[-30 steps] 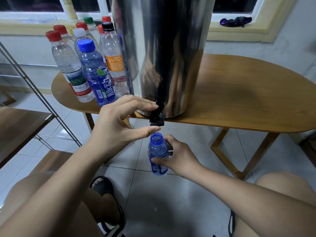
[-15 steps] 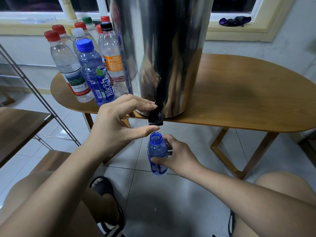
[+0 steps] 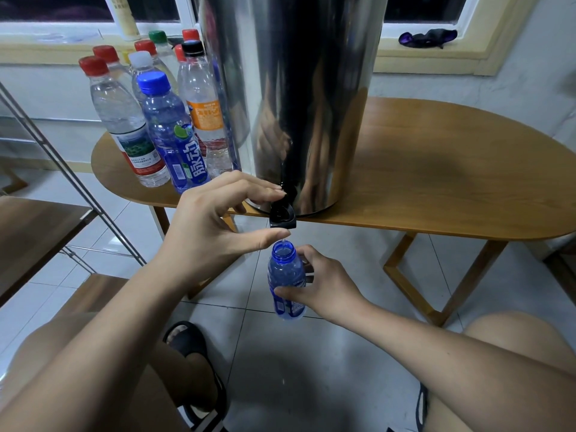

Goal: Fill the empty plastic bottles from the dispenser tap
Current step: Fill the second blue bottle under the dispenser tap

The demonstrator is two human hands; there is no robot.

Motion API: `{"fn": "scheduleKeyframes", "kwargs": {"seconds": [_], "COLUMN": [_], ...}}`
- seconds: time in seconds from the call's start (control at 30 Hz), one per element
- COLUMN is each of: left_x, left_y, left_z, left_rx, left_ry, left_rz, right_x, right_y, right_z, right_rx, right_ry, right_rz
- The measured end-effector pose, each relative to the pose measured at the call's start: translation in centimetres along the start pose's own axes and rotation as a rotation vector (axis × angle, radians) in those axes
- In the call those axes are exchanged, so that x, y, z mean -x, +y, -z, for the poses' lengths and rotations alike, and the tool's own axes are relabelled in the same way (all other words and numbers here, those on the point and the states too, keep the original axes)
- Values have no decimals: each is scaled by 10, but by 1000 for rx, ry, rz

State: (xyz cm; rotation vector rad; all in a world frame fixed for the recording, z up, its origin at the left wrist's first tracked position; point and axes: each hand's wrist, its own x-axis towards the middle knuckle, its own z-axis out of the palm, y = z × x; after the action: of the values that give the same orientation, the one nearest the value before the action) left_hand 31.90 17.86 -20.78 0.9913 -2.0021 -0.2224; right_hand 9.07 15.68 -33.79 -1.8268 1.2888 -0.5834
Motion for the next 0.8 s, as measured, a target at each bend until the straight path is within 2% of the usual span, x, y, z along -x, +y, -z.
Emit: {"fn": "scheduleKeyframes", "kwargs": {"seconds": [0.53,0.7,0.8], "left_x": [-3,-10,-12], "left_y": [0,-6,-16], "left_z": [-5,-13,-16], "left_rx": [3,21,94], "left_ry": [10,108,107], "left_rz": [15,173,244], "right_x": [-2,0,0], "right_y": [1,3,4], "right_z": [0,0,-1], "right_rx": [20,-19,-38], "right_ry": [13,50,67], "right_rz": [6,34,46]}}
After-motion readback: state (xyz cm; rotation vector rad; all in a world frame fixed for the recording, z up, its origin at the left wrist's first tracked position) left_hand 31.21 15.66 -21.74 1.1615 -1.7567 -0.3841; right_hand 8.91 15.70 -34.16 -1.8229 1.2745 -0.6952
